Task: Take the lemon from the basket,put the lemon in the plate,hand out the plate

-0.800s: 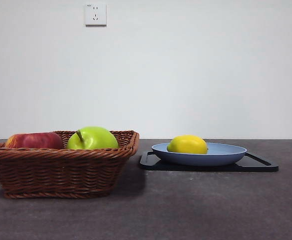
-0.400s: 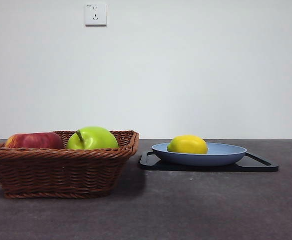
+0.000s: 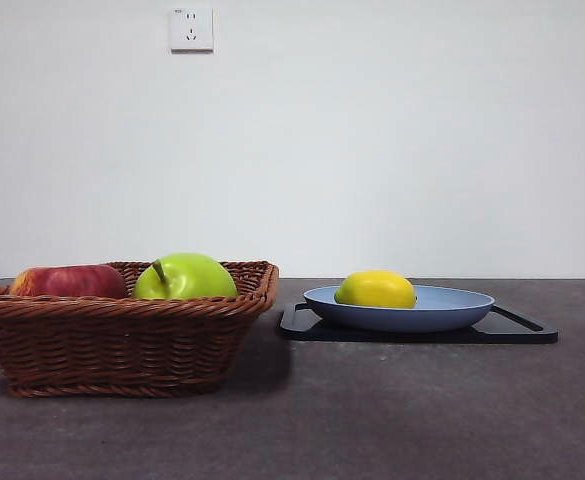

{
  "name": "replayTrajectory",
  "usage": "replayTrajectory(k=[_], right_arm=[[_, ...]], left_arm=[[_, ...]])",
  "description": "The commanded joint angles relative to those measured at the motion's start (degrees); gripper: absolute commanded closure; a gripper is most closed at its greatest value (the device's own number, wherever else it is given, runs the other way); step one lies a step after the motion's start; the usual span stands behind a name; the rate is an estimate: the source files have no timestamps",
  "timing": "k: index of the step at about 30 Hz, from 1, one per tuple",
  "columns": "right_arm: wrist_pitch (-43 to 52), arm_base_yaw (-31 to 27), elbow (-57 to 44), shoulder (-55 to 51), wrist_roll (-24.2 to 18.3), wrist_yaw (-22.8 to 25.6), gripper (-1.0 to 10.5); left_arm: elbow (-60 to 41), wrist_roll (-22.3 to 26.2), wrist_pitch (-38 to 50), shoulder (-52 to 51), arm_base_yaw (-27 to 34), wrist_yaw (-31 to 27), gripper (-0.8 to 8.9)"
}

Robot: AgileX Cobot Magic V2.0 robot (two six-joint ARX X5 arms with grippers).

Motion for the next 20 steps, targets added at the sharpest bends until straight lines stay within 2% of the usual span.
replayTrajectory(k=[1,4,6,12,15,20], right_arm=[[-0.98,0.26,0.31,-0.72,-4.48,1.16,9.4],[-1.95,-1.95,-1.73,-3.48,-6.69,0.83,9.4],[-1.31,-4.76,-4.79,-6.03,-6.64,-0.55,9.4],[4.37,-17.51,-18.03,-13.92,-5.62,-14.36,9.4],[6.93,-22.80,-23.17,-16.26,-3.74,-20.24,9.4],[7.28,-26.77,-28.04,-18.40,-1.57,-20.74,9.4]], left_arm=[[-0.37,-0.35,0.00,-0.15,0.24,0.02,8.05],[-0.37,-0.35,0.00,-0.15,0.24,0.02,8.05],[-0.37,-0.35,0.00,-0.15,0.24,0.02,8.05],[-0.37,-0.35,0.00,-0.15,0.24,0.02,8.05],[-0.37,-0.35,0.00,-0.15,0.24,0.02,8.05],[-0.37,-0.35,0.00,-0.15,0.24,0.02,8.05]])
